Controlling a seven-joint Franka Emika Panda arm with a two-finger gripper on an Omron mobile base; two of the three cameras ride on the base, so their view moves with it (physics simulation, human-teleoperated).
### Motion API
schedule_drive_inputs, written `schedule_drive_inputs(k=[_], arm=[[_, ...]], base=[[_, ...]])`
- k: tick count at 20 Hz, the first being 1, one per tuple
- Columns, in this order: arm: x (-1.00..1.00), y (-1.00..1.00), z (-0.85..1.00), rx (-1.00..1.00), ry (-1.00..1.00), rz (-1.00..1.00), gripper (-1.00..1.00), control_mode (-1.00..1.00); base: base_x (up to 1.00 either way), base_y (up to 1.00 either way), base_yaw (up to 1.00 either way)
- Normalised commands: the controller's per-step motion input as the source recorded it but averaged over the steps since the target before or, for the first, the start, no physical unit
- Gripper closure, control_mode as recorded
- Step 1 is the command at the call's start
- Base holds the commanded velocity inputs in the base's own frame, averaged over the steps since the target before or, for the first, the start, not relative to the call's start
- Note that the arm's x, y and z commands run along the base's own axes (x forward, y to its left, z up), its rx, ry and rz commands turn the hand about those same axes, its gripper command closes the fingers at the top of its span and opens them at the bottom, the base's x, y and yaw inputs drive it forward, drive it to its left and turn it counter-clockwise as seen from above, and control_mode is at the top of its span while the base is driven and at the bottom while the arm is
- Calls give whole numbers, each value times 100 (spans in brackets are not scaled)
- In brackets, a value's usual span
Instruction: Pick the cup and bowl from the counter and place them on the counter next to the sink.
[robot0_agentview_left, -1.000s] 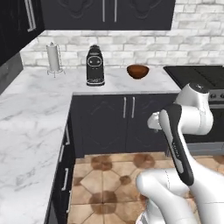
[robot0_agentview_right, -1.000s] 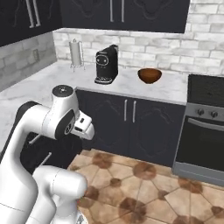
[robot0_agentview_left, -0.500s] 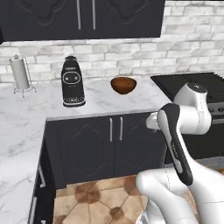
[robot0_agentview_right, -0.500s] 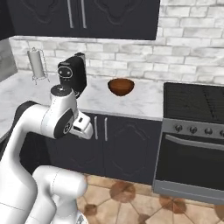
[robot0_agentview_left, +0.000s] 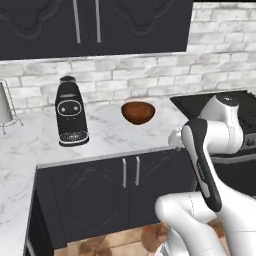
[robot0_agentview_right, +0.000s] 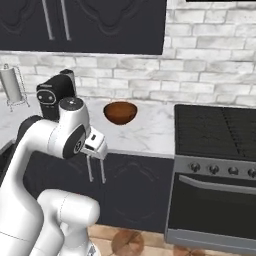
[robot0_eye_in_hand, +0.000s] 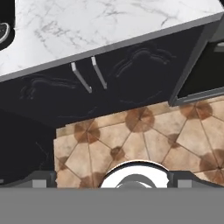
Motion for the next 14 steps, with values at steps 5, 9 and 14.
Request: schedule_drive_inputs(k=[5,9,14], arm=[[0,0,0,0,0,0,-100,100],[0,0,0,0,0,0,-100,100],[0,0,0,0,0,0,-100,100]], base=[[80,-29,0],[52,-17,-8],[35,0,-20]])
